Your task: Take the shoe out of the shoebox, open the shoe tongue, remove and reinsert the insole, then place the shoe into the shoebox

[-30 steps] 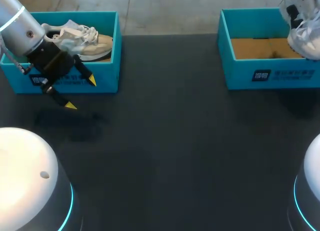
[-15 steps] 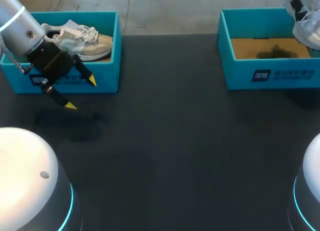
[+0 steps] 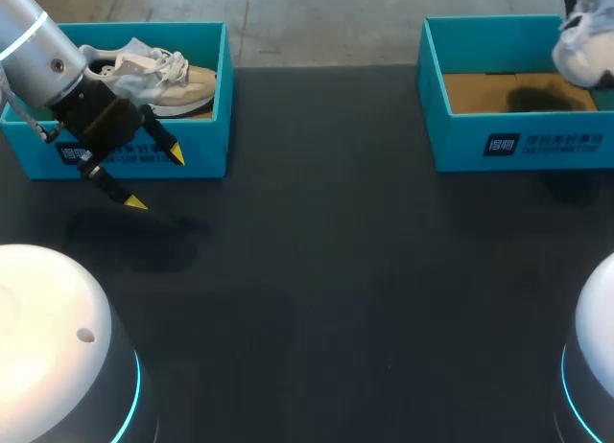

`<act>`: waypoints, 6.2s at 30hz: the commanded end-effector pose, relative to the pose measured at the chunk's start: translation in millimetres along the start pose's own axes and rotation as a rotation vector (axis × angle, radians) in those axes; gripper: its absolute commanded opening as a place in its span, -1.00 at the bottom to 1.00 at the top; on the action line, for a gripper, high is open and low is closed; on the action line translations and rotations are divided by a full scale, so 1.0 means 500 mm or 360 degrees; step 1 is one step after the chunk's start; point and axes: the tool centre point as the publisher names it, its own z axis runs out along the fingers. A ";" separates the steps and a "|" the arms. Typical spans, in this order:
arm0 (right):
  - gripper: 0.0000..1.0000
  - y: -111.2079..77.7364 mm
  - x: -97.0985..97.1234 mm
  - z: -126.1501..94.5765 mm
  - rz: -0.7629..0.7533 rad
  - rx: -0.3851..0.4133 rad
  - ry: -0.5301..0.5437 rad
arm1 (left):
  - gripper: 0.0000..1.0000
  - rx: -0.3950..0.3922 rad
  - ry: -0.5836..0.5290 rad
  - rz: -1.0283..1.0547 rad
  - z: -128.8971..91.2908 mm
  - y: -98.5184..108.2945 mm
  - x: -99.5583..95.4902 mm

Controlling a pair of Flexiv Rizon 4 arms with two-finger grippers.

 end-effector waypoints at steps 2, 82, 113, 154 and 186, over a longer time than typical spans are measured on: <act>-1.00 -0.005 -0.015 -0.014 0.0517 0.0126 0.0157 | 1.00 -0.0005 0.0001 0.0000 -0.001 -0.001 0.001; -1.00 -0.098 0.203 0.106 0.2013 0.0238 0.0441 | 1.00 -0.0005 0.0001 0.0000 -0.001 -0.001 0.001; -1.00 -0.095 0.247 0.163 0.2099 0.0173 0.0372 | 1.00 -0.0005 0.0001 0.0000 -0.001 -0.001 0.001; -1.00 -0.111 0.289 0.256 0.2124 0.0219 0.0363 | 1.00 -0.0005 0.0001 0.0000 -0.001 -0.001 0.001; -1.00 -0.117 0.305 0.317 0.2107 0.0213 0.0276 | 1.00 -0.0005 0.0001 0.0000 -0.001 -0.001 0.001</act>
